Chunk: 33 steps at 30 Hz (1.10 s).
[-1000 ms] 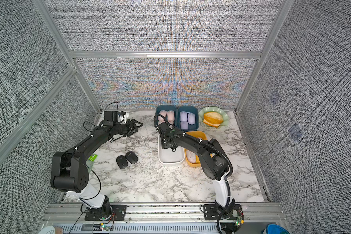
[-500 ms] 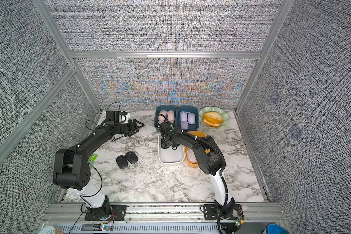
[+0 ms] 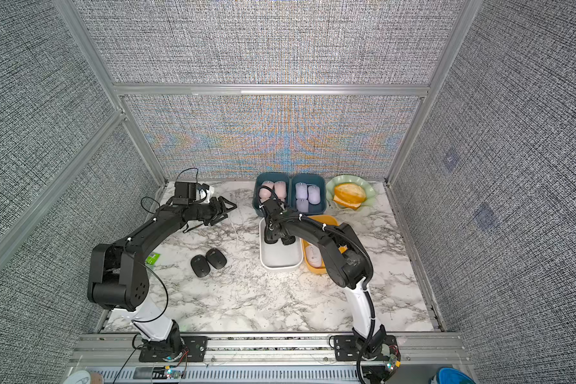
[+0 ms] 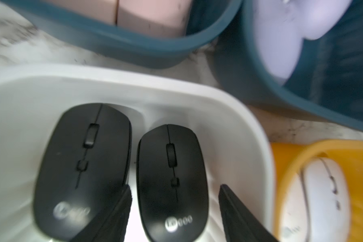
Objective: Place the mice by color into the storage box
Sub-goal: Place the mouse in the storage box, then adjust the storage box at the center of the board.
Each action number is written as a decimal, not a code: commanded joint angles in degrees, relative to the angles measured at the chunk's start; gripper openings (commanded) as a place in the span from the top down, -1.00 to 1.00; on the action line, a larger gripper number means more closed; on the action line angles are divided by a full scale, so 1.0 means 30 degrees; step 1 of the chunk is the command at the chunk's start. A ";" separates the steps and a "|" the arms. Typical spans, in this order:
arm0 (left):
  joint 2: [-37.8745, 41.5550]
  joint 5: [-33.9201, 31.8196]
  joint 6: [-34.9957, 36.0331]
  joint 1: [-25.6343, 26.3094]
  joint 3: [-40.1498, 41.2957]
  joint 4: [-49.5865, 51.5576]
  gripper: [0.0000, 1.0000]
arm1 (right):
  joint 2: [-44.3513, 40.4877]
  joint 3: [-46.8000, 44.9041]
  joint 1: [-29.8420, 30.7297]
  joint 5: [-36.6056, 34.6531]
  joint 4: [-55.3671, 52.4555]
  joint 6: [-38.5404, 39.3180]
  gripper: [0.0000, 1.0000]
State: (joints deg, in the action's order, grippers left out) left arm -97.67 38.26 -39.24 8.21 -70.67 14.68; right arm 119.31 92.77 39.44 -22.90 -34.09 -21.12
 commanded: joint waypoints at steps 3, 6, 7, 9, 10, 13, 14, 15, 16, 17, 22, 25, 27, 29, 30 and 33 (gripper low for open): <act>0.0121 -0.0126 0.0337 0.0000 -0.0114 -0.0086 -0.40 | -0.2215 -0.0963 0.0010 0.0295 -0.0029 -0.0516 -0.36; 0.0138 0.0079 0.0220 0.0012 -0.0062 -0.0145 -0.40 | -0.3693 -0.2470 -0.0451 0.0080 -0.0099 -0.0843 -0.31; 0.0204 0.0079 0.0193 -0.0002 -0.0055 -0.0147 -0.40 | -0.4259 -0.3167 -0.0731 0.0221 -0.0030 -0.0991 -0.28; 0.0269 0.0076 0.0162 -0.0003 -0.0027 -0.0162 -0.40 | -0.5279 -0.4596 -0.1301 0.0489 0.0038 -0.1186 -0.24; 0.0291 0.0143 0.0082 0.0018 0.0003 -0.0233 -0.40 | -0.5741 -0.5310 -0.1707 0.0490 0.0049 -0.1271 -0.20; 0.0399 0.0198 -0.0014 0.0035 0.0120 -0.0377 -0.40 | -0.6813 -0.6848 -0.2613 0.0625 -0.0006 -0.1367 -0.11; 0.0402 0.0141 0.0018 0.0062 0.0121 -0.0367 -0.40 | -0.7081 -0.7297 -0.2845 0.0658 0.0009 -0.1328 -0.08; 0.0402 0.0152 0.0019 0.0098 0.0121 -0.0369 -0.40 | -0.7258 -0.7657 -0.2979 0.0694 0.0078 -0.1205 -0.06; 0.0380 0.0166 -0.0014 0.0133 0.0121 -0.0370 -0.40 | -0.7407 -0.7967 -0.3085 0.0780 0.0187 -0.1120 -0.05; 0.0359 0.0168 -0.0014 0.0151 0.0092 -0.0355 -0.40 | -0.7379 -0.8199 -0.3169 0.1041 0.0269 -0.1000 -0.04; 0.0346 -0.0169 0.0245 0.0309 -0.0024 -0.0072 -0.40 | -0.6604 -0.8275 -0.2945 0.3099 0.0834 -0.0606 -0.05; 0.0301 -0.0295 0.0359 0.0341 -0.0074 0.0030 -0.40 | -0.6174 -0.7920 -0.2528 0.3374 0.0924 -0.0634 -0.05; 0.0256 -0.0390 0.0421 0.0363 -0.0083 0.0108 -0.40 | -0.5974 -0.7704 -0.2273 0.3501 0.0912 -0.0660 -0.05; 0.0198 -0.0398 0.0453 0.0345 -0.0142 0.0174 -0.40 | -0.5896 -0.7560 -0.2064 0.3500 0.0929 -0.0775 -0.05; 0.0183 -0.0382 0.0456 0.0342 -0.0156 0.0187 -0.40 | -0.5892 -0.7534 -0.1965 0.3559 0.0983 -0.0830 -0.05; 0.0196 -0.0493 0.0515 0.0370 -0.0158 0.0203 -0.40 | -0.5819 -0.7560 -0.1709 0.4001 0.1208 -0.1042 -0.05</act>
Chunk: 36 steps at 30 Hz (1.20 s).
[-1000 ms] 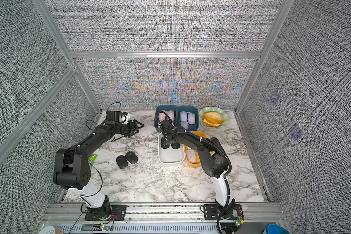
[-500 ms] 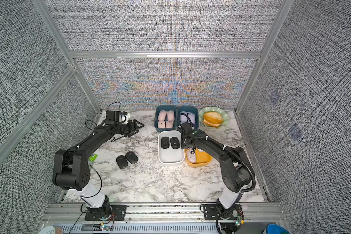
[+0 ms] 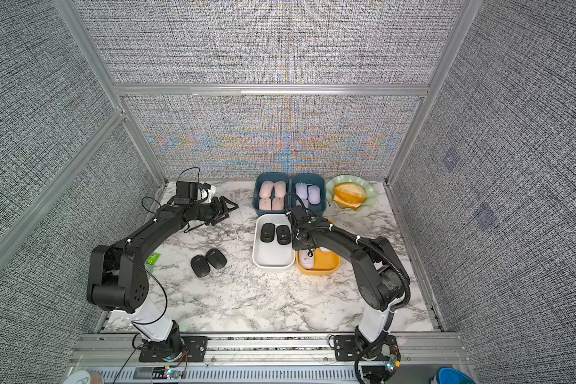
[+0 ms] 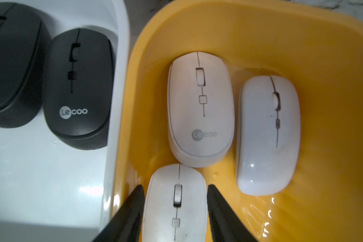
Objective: Place the mice by color into the storage box
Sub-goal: Adjust the storage box at the center of the board, then adjust the mouse at the center of the board.
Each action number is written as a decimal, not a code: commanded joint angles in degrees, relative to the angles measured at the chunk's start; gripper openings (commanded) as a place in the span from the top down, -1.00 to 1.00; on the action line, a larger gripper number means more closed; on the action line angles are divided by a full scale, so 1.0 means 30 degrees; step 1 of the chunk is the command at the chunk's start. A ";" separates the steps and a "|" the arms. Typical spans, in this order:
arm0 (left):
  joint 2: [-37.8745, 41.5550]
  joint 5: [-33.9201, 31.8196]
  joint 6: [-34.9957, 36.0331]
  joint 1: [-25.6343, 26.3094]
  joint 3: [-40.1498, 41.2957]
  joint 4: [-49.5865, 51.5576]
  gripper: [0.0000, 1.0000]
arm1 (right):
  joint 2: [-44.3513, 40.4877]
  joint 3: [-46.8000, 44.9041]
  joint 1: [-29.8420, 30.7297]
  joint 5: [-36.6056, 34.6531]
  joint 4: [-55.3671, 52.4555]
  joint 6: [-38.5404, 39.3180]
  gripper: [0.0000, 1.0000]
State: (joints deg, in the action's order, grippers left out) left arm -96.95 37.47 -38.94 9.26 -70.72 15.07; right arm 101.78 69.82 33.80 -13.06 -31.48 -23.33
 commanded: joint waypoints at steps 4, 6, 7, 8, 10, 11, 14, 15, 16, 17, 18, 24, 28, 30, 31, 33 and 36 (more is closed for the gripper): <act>-0.0078 -0.0273 0.0433 0.0054 -0.0129 0.0076 -0.40 | 0.0449 0.0342 0.0329 0.0178 0.0378 -0.0195 -0.05; -0.0113 -0.0376 0.0455 0.0079 -0.0162 0.0153 -0.40 | 0.0554 0.0398 0.0340 0.0040 0.0531 0.0003 -0.05; -0.0149 -0.0420 0.0500 0.0090 -0.0186 0.0192 -0.40 | 0.0578 0.0453 0.0347 0.0098 0.0705 0.0123 -0.04; -0.0162 -0.0421 0.0528 0.0094 -0.0225 0.0220 -0.40 | 0.0607 0.0510 0.0356 0.0147 0.0853 0.0191 -0.05; -0.0151 -0.0392 0.0583 0.0106 -0.0262 0.0250 -0.40 | 0.0834 0.0944 0.0418 0.0330 0.0826 0.0266 -0.05; -0.0109 -0.0435 0.0638 0.0085 -0.0288 0.0266 -0.40 | 0.0851 0.1132 0.0516 0.0317 0.0831 0.0320 -0.05; 0.0165 -0.1003 0.0917 0.0090 -0.0417 0.0604 -0.40 | 0.0765 0.1716 0.0637 -0.0315 0.0343 0.0322 -0.05; 0.0297 -0.1282 0.1071 0.0090 -0.0496 0.0739 -0.40 | 0.0589 0.1893 0.0703 -0.0836 -0.0028 0.0252 -0.05; 0.0473 -0.1575 0.1182 0.0080 -0.0580 0.0876 -0.40 | 0.0405 0.2020 0.0827 -0.1344 -0.0332 0.0142 -0.05; 0.0625 -0.1837 0.1295 0.0082 -0.0623 0.0968 -0.40 | 0.0135 0.2122 0.0943 -0.1722 -0.0546 0.0067 -0.05; 0.0820 -0.2179 0.1387 0.0050 -0.0655 0.1087 -0.40 | -0.0183 0.2253 0.1182 -0.2025 -0.0728 0.0001 -0.06; 0.1819 -0.3986 0.1682 -0.0992 -0.0777 0.1547 -0.40 | -0.0919 0.3511 0.4057 -0.3630 -0.1390 -0.0236 -0.17; 0.2110 -0.4464 0.1256 -0.2861 -0.0426 0.1313 -0.41 | 0.0522 0.5176 0.6924 -0.2629 -0.0734 -0.0352 -0.18; 0.2031 -0.4508 0.1056 -0.3788 -0.0308 0.1247 -0.41 | 0.1760 0.6517 0.8269 -0.2616 -0.0704 -0.0239 -0.21; 0.1925 -0.4550 0.1005 -0.4311 -0.0304 0.1283 -0.41 | 0.2459 0.7370 0.8862 -0.2343 -0.0704 -0.0021 -0.24; 0.1647 -0.4530 0.0997 -0.5060 -0.0390 0.1377 -0.41 | 0.3782 0.8818 0.9694 -0.1871 -0.0481 0.0453 -0.29; 0.1281 -0.4116 0.0866 -0.5926 -0.0393 0.1353 -0.41 | 0.5862 1.1099 1.0337 -0.0982 -0.0277 0.1303 -0.38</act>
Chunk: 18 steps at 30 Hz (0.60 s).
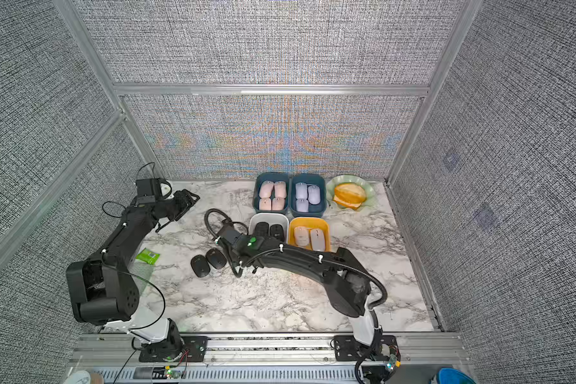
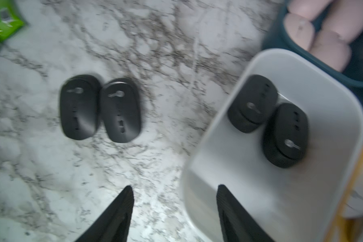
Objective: Place the mice by color into the storage box
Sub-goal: Adjust the mouse at the center of the board.
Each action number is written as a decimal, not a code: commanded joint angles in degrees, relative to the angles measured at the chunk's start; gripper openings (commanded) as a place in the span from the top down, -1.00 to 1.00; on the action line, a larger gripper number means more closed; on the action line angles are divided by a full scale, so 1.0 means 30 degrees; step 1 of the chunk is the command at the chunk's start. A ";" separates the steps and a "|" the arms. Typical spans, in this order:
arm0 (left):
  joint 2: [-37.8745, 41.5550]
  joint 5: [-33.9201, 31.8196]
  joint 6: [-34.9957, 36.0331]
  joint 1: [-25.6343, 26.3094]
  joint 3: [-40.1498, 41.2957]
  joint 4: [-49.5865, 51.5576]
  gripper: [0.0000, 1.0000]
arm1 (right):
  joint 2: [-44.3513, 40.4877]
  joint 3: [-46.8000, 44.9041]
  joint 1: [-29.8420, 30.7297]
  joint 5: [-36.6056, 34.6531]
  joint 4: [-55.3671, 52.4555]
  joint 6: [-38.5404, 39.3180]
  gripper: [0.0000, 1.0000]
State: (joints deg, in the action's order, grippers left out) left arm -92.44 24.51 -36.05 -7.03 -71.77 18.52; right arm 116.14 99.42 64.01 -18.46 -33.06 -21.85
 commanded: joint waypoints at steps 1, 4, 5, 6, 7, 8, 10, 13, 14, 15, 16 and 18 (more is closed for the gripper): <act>-0.0344 0.0401 -0.0140 -0.0705 -0.0042 0.0158 -0.41 | 0.1816 0.2087 0.0257 0.1299 0.0143 0.1068 -0.41; -0.0534 0.0725 -0.0192 -0.1066 -0.0086 0.0163 -0.41 | 0.3706 0.4132 0.0256 0.1939 -0.0129 0.1621 -0.47; -0.0550 0.0817 -0.0199 -0.1111 -0.0073 0.0111 -0.41 | 0.4176 0.4636 0.0256 0.2108 -0.0152 0.1889 -0.48; -0.0538 0.0852 -0.0214 -0.1143 -0.0050 0.0067 -0.40 | 0.4710 0.5211 0.0240 0.2164 -0.0157 0.2079 -0.50; -0.0533 0.0853 -0.0228 -0.1171 -0.0021 0.0054 -0.41 | 0.5239 0.5740 0.0212 0.2209 -0.0240 0.2230 -0.52; -0.0562 0.0878 -0.0255 -0.1173 -0.0017 0.0014 -0.41 | 0.5663 0.6185 0.0155 0.2413 -0.0361 0.2286 -0.54; -0.0590 0.0991 -0.0285 -0.1173 0.0016 -0.0029 -0.41 | 0.6544 0.7048 0.0024 0.2768 -0.0548 0.2364 -0.55; -0.0618 0.1360 -0.0370 -0.1177 0.0067 -0.0190 -0.41 | 0.7550 0.8171 -0.0090 0.2706 -0.0954 0.2480 -0.55; -0.0614 0.1456 -0.0425 -0.1175 0.0102 -0.0248 -0.41 | 0.7821 0.8430 -0.0118 0.2616 -0.1034 0.2528 -0.56; -0.0592 0.1547 -0.0460 -0.1173 0.0154 -0.0326 -0.40 | 0.8085 0.8653 -0.0168 0.2602 -0.1074 0.2513 -0.55; -0.0604 0.1622 -0.0518 -0.1173 0.0190 -0.0380 -0.41 | 0.8337 0.8801 -0.0211 0.2593 -0.1082 0.2563 -0.55; -0.0592 0.1771 -0.0565 -0.1173 0.0219 -0.0459 -0.40 | 0.8664 0.8960 -0.0299 0.2399 -0.0965 0.2543 -0.55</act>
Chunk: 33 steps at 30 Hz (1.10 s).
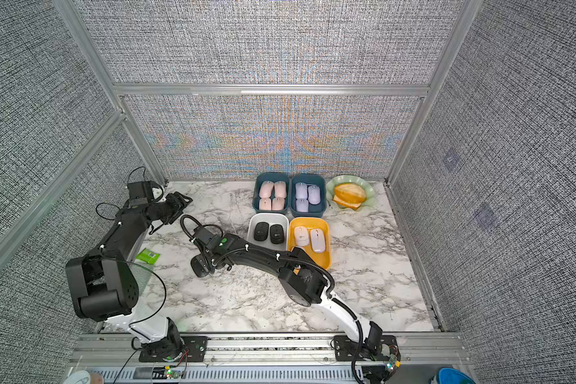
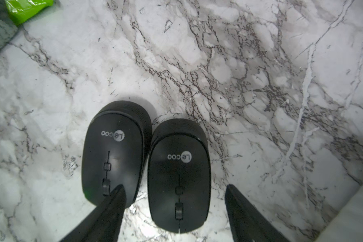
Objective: Place the mice by color into the storage box
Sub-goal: Adjust the mouse at the center of the board.
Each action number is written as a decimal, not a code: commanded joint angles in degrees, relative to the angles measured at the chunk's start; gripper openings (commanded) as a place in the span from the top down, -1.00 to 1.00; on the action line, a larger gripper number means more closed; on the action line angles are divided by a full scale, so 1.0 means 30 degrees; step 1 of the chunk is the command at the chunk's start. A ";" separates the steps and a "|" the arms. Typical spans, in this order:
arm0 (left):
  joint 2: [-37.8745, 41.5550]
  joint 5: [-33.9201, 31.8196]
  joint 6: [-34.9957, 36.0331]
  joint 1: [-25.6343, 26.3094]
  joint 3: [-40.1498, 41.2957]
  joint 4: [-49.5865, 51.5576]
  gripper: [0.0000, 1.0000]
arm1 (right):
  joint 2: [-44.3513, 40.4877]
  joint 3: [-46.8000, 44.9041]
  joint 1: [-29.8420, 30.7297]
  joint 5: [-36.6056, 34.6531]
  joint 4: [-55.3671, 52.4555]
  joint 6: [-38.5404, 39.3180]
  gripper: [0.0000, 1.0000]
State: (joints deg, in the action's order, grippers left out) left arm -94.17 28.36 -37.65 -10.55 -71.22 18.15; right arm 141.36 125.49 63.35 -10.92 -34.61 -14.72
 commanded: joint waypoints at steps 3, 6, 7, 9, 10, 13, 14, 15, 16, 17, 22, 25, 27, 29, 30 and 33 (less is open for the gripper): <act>0.0010 0.0653 -0.0105 -0.0001 0.0090 -0.0435 -0.41 | 0.0724 0.0520 -0.0221 -0.0140 -0.0328 0.0189 -0.51; 0.0042 0.0738 -0.0136 0.0000 0.0098 -0.0513 -0.41 | 0.1355 0.1101 -0.0316 0.0036 -0.0513 0.0248 -0.48; 0.0043 0.0778 -0.0164 -0.0015 0.0125 -0.0515 -0.41 | 0.1600 0.1442 -0.0317 0.0121 -0.0739 0.0304 -0.47; 0.0072 0.0830 -0.0194 0.0000 0.0156 -0.0561 -0.41 | 0.1864 0.1755 -0.0331 0.0444 -0.0900 0.0424 -0.48; 0.0043 0.0816 -0.0195 -0.0011 0.0156 -0.0568 -0.41 | 0.1964 0.1770 -0.0317 0.0676 -0.0809 0.0532 -0.48; 0.0014 0.0914 -0.0196 0.0000 0.0156 -0.0603 -0.40 | 0.2196 0.1850 -0.0287 0.1034 -0.0661 0.0513 -0.48; 0.0012 0.0878 -0.0195 -0.0022 0.0156 -0.0594 -0.41 | 0.2270 0.1880 -0.0259 0.1157 -0.0582 0.0479 -0.48; 0.0013 0.0874 -0.0195 -0.0003 0.0156 -0.0566 -0.40 | 0.2375 0.1880 -0.0247 0.1257 -0.0487 0.0459 -0.49; 0.0008 0.0903 -0.0194 -0.0019 0.0156 -0.0550 -0.41 | 0.2499 0.1964 -0.0207 0.1277 -0.0446 0.0483 -0.49; 0.0013 0.0932 -0.0220 -0.0001 0.0138 -0.0593 -0.40 | 0.2622 0.2069 -0.0203 0.1252 -0.0484 0.0527 -0.49; 0.0013 0.1145 -0.0311 0.0000 0.0156 -0.0682 -0.40 | 0.2850 0.2393 -0.0156 0.0942 -0.0910 0.0512 -0.38; 0.0013 0.1399 -0.0429 0.0000 0.0200 -0.0827 -0.40 | 0.2269 0.2120 -0.0141 0.0856 -0.1006 0.0285 -0.26; -0.0016 0.1445 -0.0440 0.0000 0.0215 -0.0837 -0.40 | 0.1513 0.1475 -0.0034 0.0856 -0.0588 0.0154 -0.21; -0.0047 0.1445 -0.0412 0.0000 0.0157 -0.0778 -0.40 | 0.0755 0.0718 0.0138 0.0678 -0.0014 0.0215 -0.19; -0.0045 0.1489 -0.0429 -0.0020 0.0156 -0.0762 -0.40 | 0.0465 0.0549 0.0215 0.0573 0.0051 0.0232 -0.18; 0.0005 0.1541 -0.0473 -0.0027 0.0198 -0.0847 -0.40 | -0.0239 0.0166 0.0370 0.0446 0.0002 0.0223 -0.16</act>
State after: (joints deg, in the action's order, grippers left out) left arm -94.17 32.03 -39.24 -10.55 -70.61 16.78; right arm 142.23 126.69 64.12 -8.82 -35.38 -13.41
